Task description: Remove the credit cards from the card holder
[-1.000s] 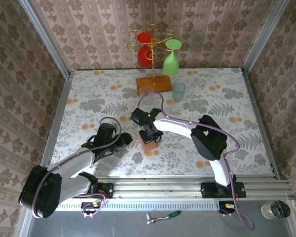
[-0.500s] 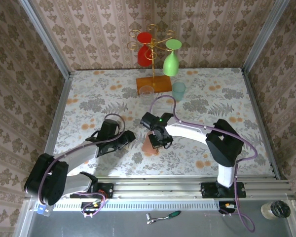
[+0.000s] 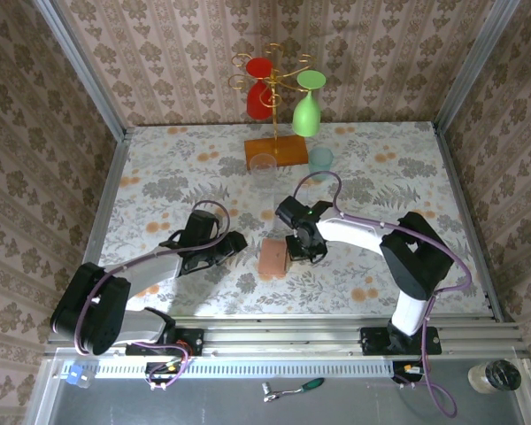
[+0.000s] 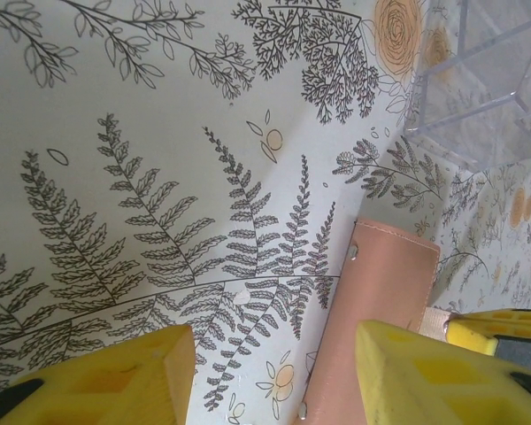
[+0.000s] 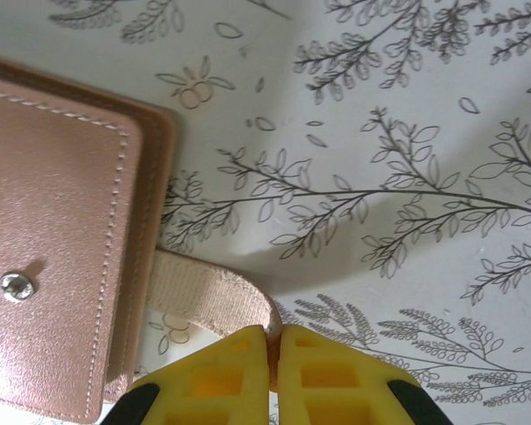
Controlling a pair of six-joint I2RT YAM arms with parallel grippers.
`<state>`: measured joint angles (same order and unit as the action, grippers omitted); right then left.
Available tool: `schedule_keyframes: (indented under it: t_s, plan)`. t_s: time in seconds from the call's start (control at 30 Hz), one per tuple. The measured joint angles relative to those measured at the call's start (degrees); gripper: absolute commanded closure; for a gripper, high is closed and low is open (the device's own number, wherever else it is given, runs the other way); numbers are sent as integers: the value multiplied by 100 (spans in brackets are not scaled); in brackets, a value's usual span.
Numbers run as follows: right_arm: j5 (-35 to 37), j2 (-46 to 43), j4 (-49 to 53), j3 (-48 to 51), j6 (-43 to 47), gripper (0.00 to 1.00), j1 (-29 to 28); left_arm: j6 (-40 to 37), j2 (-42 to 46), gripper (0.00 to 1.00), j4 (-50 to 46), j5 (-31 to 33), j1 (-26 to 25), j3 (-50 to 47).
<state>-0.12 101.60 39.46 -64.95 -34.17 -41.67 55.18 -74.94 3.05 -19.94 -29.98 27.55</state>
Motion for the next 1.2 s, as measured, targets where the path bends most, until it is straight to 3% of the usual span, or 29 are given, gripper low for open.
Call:
schedule_keyframes:
  t_s: [0.17, 0.53, 1.2]
  plan:
    - [-81, 0, -179, 70, 35, 91, 184, 0, 0, 48, 0, 0, 0, 0]
    - [-595, -131, -745, 382, -50, 72, 317, 0, -92, 48, 4, 0, -4, 74]
    - [-940, -155, -1440, 573, -275, 77, 317, 2, -98, 48, 28, 0, -48, 74]
